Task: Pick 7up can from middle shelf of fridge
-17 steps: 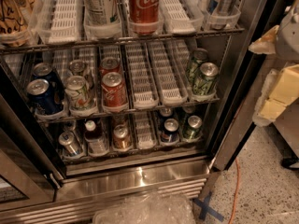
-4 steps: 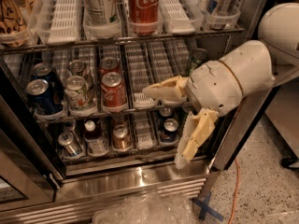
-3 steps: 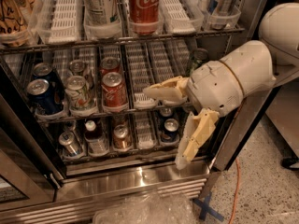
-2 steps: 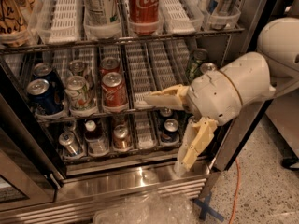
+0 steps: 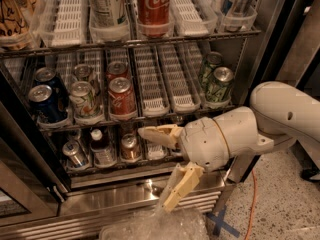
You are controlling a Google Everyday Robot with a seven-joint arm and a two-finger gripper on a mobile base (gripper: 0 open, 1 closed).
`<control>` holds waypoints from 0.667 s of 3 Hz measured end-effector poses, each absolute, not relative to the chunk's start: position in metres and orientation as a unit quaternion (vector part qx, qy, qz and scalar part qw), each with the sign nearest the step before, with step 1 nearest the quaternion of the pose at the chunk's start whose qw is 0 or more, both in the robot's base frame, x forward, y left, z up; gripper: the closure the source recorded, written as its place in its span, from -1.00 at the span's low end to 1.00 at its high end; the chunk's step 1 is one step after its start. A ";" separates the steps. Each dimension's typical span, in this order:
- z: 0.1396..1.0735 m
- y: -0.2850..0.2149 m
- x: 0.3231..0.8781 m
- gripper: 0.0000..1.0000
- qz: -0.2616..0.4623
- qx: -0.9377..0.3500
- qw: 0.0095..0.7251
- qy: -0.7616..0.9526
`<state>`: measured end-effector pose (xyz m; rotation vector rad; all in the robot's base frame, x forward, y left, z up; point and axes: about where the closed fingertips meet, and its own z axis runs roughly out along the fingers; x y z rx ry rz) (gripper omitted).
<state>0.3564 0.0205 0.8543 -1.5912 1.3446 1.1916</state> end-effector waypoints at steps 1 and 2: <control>0.854 0.021 0.356 -1.00 0.463 -0.618 0.362 0.522; 0.846 0.038 0.353 -1.00 0.469 -0.613 0.367 0.520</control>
Offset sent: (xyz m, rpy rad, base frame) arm -0.0051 0.0399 -0.0216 0.0441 0.0173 -0.0156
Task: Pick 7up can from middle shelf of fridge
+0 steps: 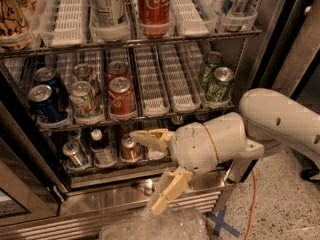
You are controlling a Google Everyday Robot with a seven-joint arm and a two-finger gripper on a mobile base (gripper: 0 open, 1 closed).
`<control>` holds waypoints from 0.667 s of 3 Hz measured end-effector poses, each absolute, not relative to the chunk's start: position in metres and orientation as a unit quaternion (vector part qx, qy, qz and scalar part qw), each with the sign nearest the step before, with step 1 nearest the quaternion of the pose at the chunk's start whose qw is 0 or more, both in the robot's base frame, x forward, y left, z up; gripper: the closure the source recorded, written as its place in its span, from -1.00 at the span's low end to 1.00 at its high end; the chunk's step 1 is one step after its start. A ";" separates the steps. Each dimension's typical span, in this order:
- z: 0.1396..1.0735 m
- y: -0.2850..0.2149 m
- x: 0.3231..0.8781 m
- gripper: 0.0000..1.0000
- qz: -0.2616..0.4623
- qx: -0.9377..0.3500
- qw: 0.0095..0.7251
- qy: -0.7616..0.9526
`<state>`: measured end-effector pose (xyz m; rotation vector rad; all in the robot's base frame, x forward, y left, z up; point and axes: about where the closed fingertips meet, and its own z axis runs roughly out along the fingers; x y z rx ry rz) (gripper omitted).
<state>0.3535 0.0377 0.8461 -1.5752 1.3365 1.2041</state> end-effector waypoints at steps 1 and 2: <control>0.833 0.063 0.353 -1.00 0.483 -0.604 0.382 0.505; 0.832 0.065 0.353 -1.00 0.482 -0.605 0.385 0.504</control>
Offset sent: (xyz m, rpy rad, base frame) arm -0.0008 0.0215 -0.0111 0.0459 -0.0004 0.0045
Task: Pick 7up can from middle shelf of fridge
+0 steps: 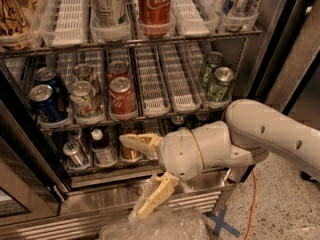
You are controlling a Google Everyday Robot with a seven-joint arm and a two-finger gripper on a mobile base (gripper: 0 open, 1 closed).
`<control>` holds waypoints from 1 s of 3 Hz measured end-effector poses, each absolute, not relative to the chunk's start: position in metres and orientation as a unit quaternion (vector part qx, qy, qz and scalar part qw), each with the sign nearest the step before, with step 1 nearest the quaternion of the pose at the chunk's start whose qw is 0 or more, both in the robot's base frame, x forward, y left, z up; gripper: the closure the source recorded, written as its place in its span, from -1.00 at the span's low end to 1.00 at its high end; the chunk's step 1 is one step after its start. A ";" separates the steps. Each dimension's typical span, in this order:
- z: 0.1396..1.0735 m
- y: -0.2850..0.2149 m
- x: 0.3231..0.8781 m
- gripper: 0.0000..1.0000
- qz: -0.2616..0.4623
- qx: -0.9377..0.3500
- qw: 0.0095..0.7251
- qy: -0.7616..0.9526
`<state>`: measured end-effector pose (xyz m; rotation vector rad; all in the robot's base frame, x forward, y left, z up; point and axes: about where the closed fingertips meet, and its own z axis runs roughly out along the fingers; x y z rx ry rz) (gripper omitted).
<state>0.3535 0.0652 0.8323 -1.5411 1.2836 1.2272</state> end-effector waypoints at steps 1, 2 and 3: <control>0.832 0.059 0.352 -1.00 0.458 -0.606 0.376 0.531; 0.811 0.060 0.344 -1.00 0.458 -0.587 0.375 0.552; 0.789 0.066 0.335 -1.00 0.480 -0.554 0.395 0.554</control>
Offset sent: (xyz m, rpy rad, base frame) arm -0.0235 -0.0034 -0.0605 -0.0704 0.1008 -0.1418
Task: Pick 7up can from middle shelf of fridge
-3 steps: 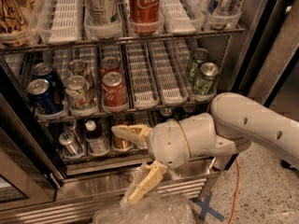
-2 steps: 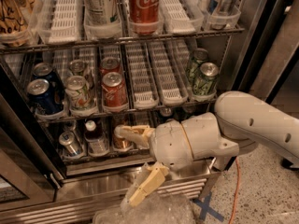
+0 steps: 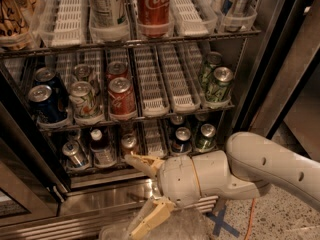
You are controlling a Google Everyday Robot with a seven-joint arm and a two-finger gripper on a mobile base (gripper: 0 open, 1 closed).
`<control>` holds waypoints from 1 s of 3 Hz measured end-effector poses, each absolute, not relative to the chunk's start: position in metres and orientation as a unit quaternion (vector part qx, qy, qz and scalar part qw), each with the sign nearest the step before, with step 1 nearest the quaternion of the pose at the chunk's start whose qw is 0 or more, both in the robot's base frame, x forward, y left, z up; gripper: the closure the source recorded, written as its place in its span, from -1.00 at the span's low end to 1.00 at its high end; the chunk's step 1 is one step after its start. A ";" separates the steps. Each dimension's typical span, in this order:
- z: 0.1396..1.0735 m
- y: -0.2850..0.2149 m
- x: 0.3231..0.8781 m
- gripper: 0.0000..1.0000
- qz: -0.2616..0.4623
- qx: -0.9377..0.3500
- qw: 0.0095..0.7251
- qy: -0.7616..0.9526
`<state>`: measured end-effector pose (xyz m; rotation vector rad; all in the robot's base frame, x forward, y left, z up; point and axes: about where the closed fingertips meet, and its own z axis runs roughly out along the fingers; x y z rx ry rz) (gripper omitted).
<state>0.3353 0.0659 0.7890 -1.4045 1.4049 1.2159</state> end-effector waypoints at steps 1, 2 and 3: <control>0.791 0.067 0.335 -1.00 0.478 -0.558 0.393 0.553; 0.790 0.072 0.333 -1.00 0.483 -0.554 0.398 0.548; 0.785 0.098 0.331 -1.00 0.497 -0.543 0.409 0.540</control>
Offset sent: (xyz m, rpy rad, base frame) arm -0.0025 0.0096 -0.0018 0.0395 -0.0038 0.0001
